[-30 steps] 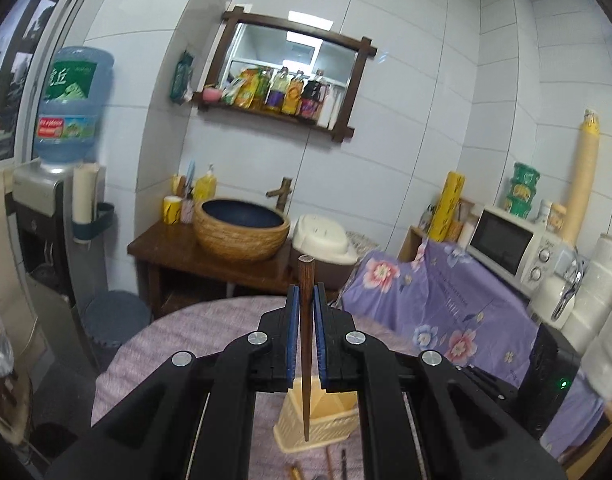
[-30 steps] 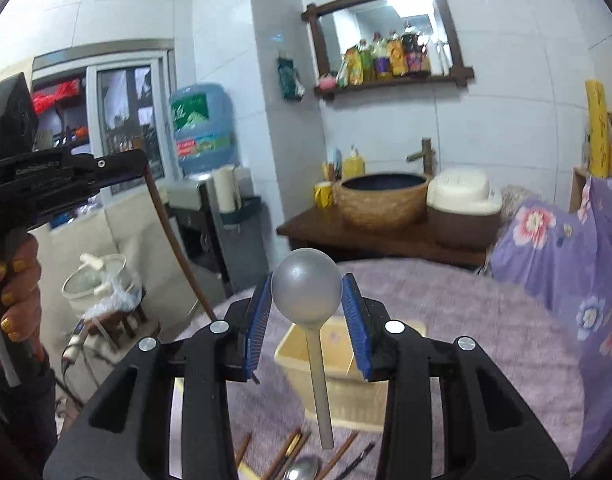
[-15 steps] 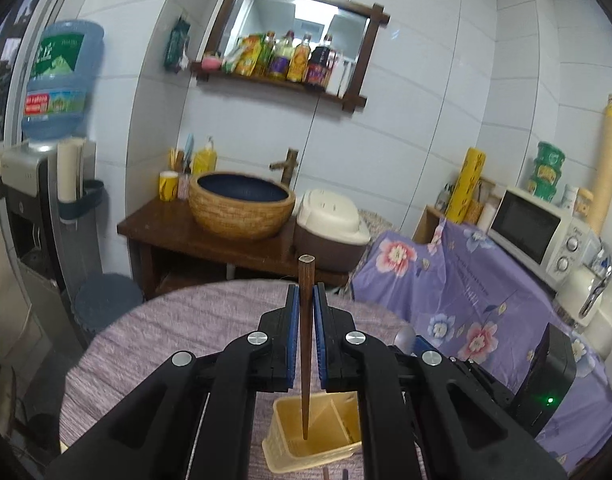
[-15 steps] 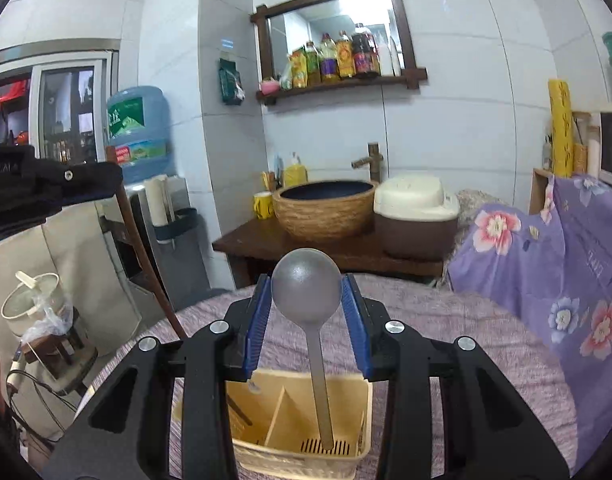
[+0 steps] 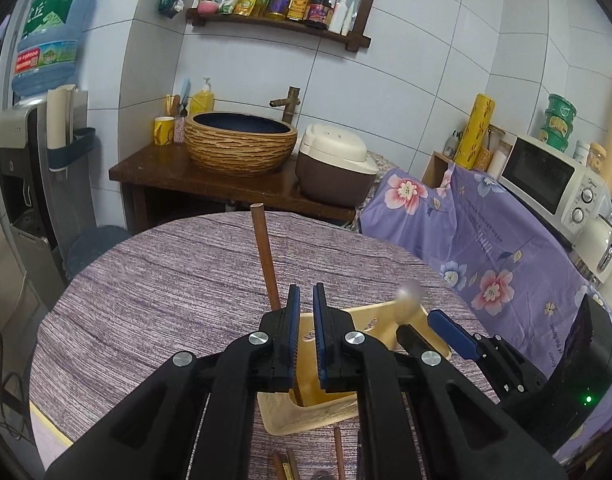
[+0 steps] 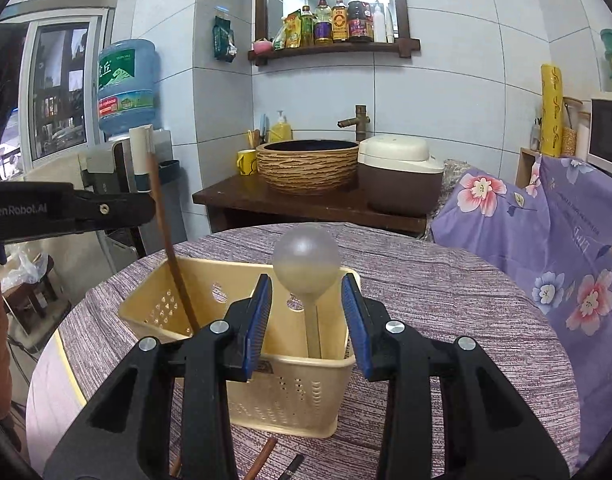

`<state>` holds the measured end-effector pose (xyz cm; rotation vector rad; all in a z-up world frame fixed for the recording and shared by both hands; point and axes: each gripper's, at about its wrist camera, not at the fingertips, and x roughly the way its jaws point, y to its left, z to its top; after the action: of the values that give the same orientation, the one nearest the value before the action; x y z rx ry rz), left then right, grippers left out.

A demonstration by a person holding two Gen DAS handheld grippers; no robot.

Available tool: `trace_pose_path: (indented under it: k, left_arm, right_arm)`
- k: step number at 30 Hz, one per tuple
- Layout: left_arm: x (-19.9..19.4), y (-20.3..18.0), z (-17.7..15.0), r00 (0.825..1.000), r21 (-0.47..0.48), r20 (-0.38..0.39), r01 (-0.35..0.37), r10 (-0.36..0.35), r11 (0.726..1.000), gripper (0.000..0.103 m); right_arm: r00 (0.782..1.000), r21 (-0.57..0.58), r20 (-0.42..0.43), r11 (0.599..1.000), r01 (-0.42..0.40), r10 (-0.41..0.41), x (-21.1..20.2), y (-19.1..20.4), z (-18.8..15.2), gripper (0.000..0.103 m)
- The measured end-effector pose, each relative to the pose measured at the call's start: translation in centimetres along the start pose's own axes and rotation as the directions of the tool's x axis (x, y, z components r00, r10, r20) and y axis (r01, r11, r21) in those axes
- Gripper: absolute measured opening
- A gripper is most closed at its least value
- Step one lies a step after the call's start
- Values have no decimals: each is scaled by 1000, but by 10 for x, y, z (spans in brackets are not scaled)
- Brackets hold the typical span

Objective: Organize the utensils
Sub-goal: 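Lower the spoon into the holder and open the right tool while the left tool drops the chopstick in, then grasp a brown-handled spoon with the right tool while the left tool grasps another chopstick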

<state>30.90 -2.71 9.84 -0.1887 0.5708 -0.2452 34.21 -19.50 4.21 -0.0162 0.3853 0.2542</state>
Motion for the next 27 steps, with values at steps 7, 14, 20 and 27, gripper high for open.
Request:
trace_pose_path:
  k: [7, 14, 20, 27]
  left_arm:
    - [-25, 3, -13, 999, -6, 23, -22, 22, 1000, 55]
    - [-42, 30, -61, 991, -18, -49, -126, 125, 992, 55]
    - [-45, 53, -114, 971, -58, -151, -195, 185, 979, 52]
    - [-33, 50, -163, 946, -56, -273, -197, 175, 979, 30]
  right_arm:
    - [997, 16, -35, 998, 66, -66, -29, -1, -9, 48]
    - [961, 102, -259, 986, 129, -99, -59, -4, -65, 48]
    - [917, 128, -388, 980, 150, -90, -73, 14, -121, 48]
    - [888, 193, -456, 966, 172, -67, -71, 19, -150, 45]
